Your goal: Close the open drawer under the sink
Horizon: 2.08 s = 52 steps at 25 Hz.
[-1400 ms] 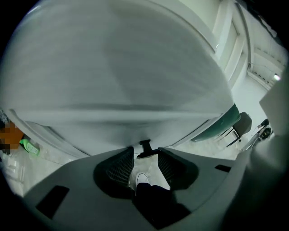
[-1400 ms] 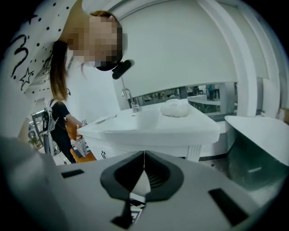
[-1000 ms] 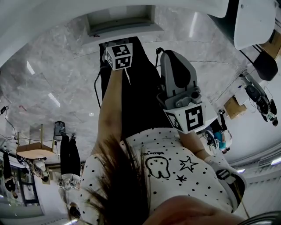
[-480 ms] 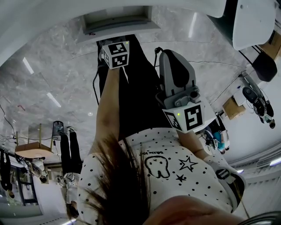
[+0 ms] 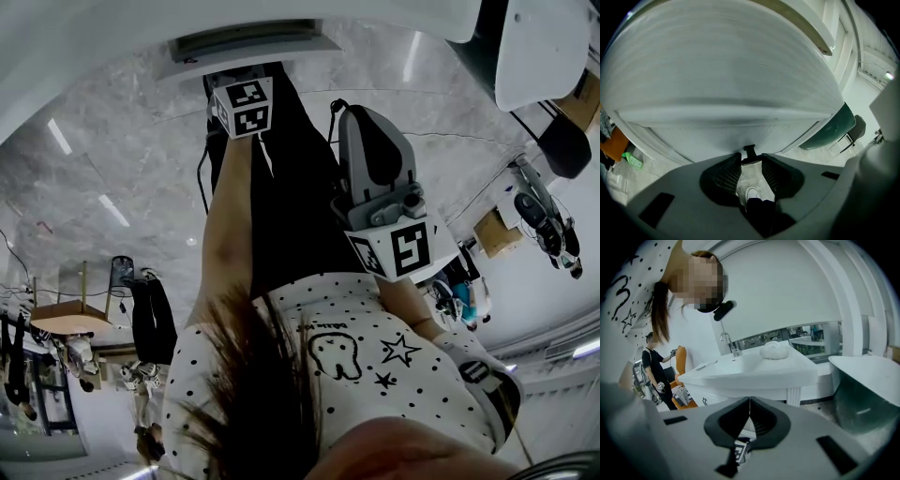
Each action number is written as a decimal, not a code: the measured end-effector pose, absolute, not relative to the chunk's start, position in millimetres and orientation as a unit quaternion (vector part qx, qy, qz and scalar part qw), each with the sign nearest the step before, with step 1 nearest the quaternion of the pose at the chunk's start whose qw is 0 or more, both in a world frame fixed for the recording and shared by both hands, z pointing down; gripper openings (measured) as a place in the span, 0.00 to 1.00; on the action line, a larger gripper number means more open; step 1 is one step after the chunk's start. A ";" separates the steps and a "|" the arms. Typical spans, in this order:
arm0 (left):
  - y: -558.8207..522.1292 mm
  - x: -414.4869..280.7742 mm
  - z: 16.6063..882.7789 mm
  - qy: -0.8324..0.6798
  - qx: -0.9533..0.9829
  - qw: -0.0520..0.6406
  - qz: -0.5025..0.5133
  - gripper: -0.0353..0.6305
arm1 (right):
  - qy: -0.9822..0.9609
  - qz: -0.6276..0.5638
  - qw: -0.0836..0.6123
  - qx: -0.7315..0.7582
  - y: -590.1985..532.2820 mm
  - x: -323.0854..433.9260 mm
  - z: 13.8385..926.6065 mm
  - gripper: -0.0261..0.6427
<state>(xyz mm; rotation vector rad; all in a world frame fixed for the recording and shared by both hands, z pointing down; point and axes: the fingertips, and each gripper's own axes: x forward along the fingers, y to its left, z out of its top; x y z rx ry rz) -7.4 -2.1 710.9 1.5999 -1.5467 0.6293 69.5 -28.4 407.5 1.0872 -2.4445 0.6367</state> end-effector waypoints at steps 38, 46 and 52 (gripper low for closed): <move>-66.2 -37.0 702.0 -0.634 0.629 0.383 0.236 0.26 | -0.855 0.243 0.198 0.413 -46.4 87.9 411.6 0.06; -71.9 -43.4 709.9 -0.634 0.626 0.388 0.235 0.26 | -0.853 0.249 0.206 0.409 -45.6 81.5 419.2 0.06; -80.8 -46.5 709.0 -0.637 0.627 0.385 0.229 0.26 | -0.854 0.250 0.210 0.405 -49.3 75.3 423.5 0.06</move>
